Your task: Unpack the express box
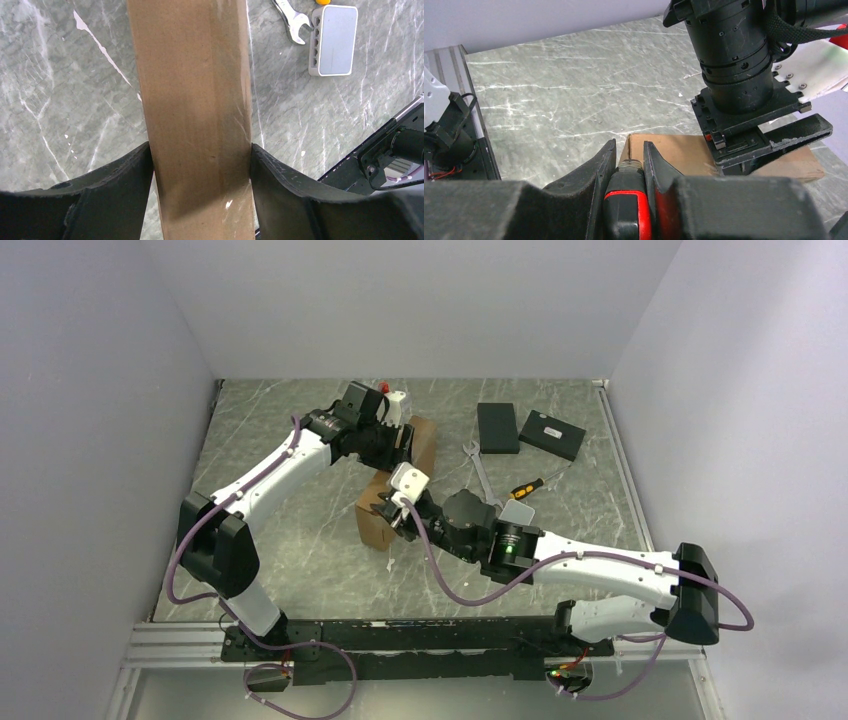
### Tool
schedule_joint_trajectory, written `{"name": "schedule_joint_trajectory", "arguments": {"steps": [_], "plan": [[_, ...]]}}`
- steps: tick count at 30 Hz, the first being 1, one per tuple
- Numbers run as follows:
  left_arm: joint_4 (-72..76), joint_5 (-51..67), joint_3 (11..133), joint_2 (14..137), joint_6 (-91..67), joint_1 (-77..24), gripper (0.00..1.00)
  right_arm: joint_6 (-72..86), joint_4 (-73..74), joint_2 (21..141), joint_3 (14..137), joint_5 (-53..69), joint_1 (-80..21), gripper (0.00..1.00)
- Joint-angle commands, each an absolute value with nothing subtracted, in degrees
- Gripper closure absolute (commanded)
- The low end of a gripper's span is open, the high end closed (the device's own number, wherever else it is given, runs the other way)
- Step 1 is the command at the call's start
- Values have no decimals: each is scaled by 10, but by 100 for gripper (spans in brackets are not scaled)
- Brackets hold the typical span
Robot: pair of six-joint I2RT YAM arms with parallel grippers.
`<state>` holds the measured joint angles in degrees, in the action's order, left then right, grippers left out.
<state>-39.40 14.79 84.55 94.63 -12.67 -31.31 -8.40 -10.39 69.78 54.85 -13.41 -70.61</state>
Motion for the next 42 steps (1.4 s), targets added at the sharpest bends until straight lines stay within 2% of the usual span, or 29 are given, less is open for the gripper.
{"name": "schedule_joint_trajectory", "arguments": {"steps": [1,12,21,33,42], "plan": [[-395,145,837,938,-96,-312,31,-91,-103,668,520,-138,-708,100],[-388,149,831,937,-96,-312,31,-61,-203,639,433,-131,-695,100],[-383,145,827,932,-94,-312,32,-42,-231,629,395,-113,-676,100],[-383,150,828,932,-94,-312,32,-55,-224,679,412,-109,-679,100],[-383,152,827,936,-92,-312,32,-64,-251,660,376,-108,-678,100]]}}
